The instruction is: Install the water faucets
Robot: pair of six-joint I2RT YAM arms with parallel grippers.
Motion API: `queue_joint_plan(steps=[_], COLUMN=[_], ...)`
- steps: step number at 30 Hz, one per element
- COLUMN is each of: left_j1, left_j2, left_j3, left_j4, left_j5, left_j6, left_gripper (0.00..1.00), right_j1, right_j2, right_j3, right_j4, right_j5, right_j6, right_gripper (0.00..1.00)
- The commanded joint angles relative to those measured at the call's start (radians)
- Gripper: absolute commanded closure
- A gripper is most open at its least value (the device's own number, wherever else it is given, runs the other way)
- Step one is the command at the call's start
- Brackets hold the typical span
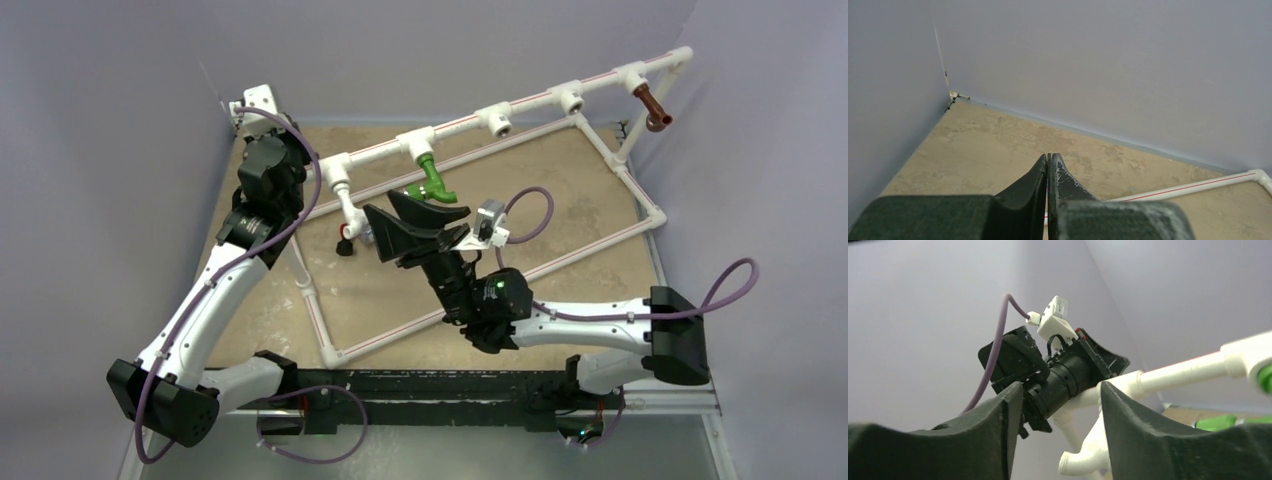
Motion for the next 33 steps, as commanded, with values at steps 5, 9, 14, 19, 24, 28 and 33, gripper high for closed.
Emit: queue_joint_plan(steps=[5, 9, 14, 19, 24, 28, 33], left_j1=[-0.007, -0.007, -0.007, -0.007, -0.006, -0.006, -0.007], left_j2=[0.055, 0.056, 0.057, 0.057, 0.059, 0.059, 0.063], left_j3=[-0.063, -0.062, -0.062, -0.062, -0.062, -0.062, -0.06], left_j4=[-0.218, -0.217, -0.218, -0.219, -0.219, -0.218, -0.218], left_j5=[0.056, 0.057, 0.06, 0.062, 0.064, 0.065, 0.069], left_j6=[0.004, 0.005, 0.005, 0.006, 0.005, 0.005, 0.005], left_gripper=[1.0, 1.0, 1.0, 1.0, 1.0, 1.0, 1.0], right_j1=[0.003, 0.02, 0.062, 0.076, 0.076, 0.073, 0.069], right_j2=[-0.071, -0.056, 0.008, 0.107, 0.196, 0.241, 0.268], right_j3=[0.044, 0.099, 0.123, 0.126, 0.163, 0.205, 0.252], right_j4=[-0.264, -0.453, -0.505, -0.322, -0.236, -0.218, -0.237], right_j5=[-0.27, -0.326, -0.2, 0.005, 0.046, 0.051, 0.049], right_j6=[-0.442, -0.658, -0.946, -1.213, -1.36, -1.382, -1.381], right_gripper=[0.26, 0.19, 0.14, 0.12, 0.12, 0.14, 0.24])
